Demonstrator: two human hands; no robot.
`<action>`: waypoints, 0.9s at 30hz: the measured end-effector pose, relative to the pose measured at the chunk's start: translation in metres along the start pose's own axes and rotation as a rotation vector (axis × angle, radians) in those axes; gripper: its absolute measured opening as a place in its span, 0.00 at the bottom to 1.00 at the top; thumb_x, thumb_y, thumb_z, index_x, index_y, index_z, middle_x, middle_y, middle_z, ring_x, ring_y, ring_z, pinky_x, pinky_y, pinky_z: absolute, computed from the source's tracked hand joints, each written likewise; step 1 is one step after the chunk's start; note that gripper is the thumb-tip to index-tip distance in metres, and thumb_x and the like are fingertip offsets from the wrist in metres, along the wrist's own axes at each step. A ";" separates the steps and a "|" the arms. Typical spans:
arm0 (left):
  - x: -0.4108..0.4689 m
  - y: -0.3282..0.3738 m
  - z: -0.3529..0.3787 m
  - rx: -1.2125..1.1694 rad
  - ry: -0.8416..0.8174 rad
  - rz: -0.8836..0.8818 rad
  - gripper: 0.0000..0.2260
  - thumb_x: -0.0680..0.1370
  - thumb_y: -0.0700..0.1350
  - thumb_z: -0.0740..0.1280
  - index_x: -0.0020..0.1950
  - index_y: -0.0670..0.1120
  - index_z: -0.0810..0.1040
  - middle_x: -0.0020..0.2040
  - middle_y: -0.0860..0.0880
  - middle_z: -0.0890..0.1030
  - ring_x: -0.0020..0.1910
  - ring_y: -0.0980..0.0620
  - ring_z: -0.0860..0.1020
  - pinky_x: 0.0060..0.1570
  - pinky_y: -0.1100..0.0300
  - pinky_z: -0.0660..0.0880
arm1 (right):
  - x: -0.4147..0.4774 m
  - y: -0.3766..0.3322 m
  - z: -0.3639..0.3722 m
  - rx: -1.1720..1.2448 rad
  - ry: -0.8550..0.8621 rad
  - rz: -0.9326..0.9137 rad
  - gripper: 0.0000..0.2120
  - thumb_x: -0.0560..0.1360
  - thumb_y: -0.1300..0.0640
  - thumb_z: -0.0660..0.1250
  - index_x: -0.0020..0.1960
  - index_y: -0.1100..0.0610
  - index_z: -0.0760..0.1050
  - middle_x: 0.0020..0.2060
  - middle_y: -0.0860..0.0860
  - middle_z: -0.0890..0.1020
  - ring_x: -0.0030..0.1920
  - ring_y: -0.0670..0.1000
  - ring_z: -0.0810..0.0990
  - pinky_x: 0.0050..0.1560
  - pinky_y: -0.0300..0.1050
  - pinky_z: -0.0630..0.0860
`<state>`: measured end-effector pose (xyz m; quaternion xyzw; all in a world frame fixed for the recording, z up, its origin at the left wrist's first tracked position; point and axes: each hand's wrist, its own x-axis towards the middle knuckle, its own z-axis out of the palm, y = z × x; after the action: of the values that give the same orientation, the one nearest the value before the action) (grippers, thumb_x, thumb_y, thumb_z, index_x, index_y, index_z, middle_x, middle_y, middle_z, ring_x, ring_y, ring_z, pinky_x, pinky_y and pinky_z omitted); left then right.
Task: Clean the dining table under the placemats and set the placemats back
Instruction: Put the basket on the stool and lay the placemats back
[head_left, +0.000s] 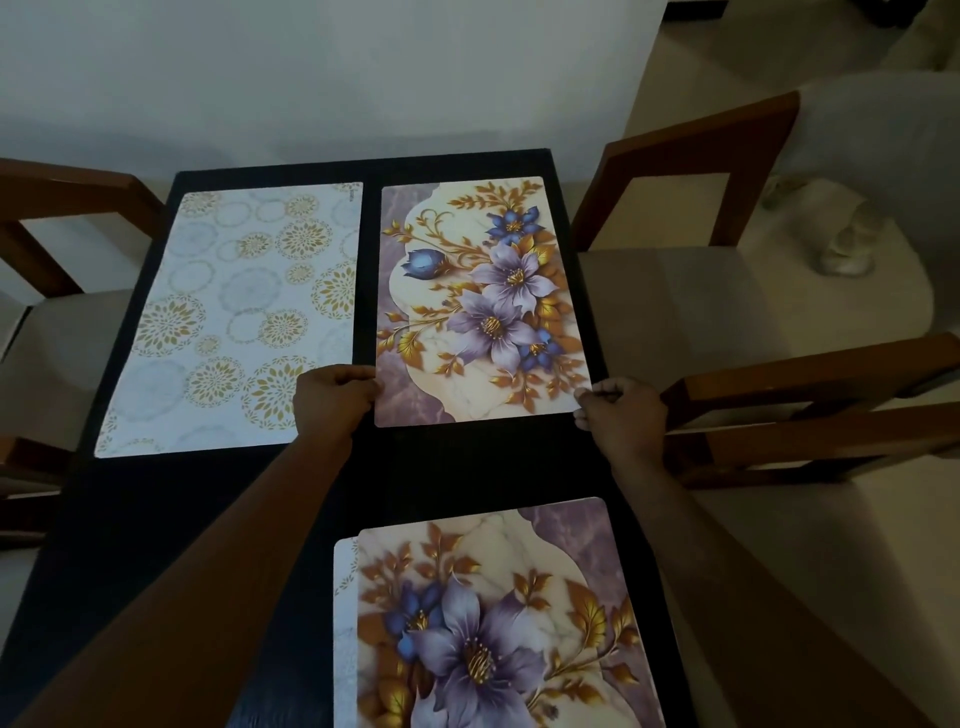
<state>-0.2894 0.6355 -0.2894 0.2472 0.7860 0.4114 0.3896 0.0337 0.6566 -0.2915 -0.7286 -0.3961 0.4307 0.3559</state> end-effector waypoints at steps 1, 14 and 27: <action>0.000 0.000 0.000 -0.008 -0.003 0.000 0.08 0.72 0.38 0.78 0.48 0.48 0.89 0.43 0.46 0.89 0.45 0.41 0.88 0.53 0.41 0.85 | 0.000 0.000 0.000 -0.004 -0.002 0.008 0.03 0.78 0.61 0.75 0.50 0.59 0.81 0.38 0.52 0.86 0.36 0.46 0.86 0.35 0.36 0.81; 0.000 0.000 0.001 -0.038 -0.009 -0.020 0.09 0.72 0.35 0.77 0.42 0.50 0.88 0.42 0.46 0.88 0.45 0.41 0.87 0.54 0.43 0.85 | 0.000 0.000 0.003 0.042 0.048 0.025 0.05 0.77 0.61 0.76 0.45 0.54 0.81 0.37 0.52 0.86 0.36 0.47 0.87 0.43 0.45 0.85; 0.002 0.000 0.002 -0.031 0.026 -0.046 0.08 0.71 0.37 0.78 0.44 0.50 0.89 0.45 0.47 0.88 0.46 0.46 0.87 0.52 0.49 0.86 | 0.005 0.000 0.004 -0.015 0.034 0.050 0.03 0.77 0.61 0.76 0.48 0.60 0.83 0.38 0.54 0.87 0.35 0.47 0.87 0.37 0.39 0.82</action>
<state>-0.2888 0.6380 -0.2910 0.2176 0.7899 0.4178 0.3926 0.0317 0.6616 -0.2946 -0.7482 -0.3749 0.4240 0.3462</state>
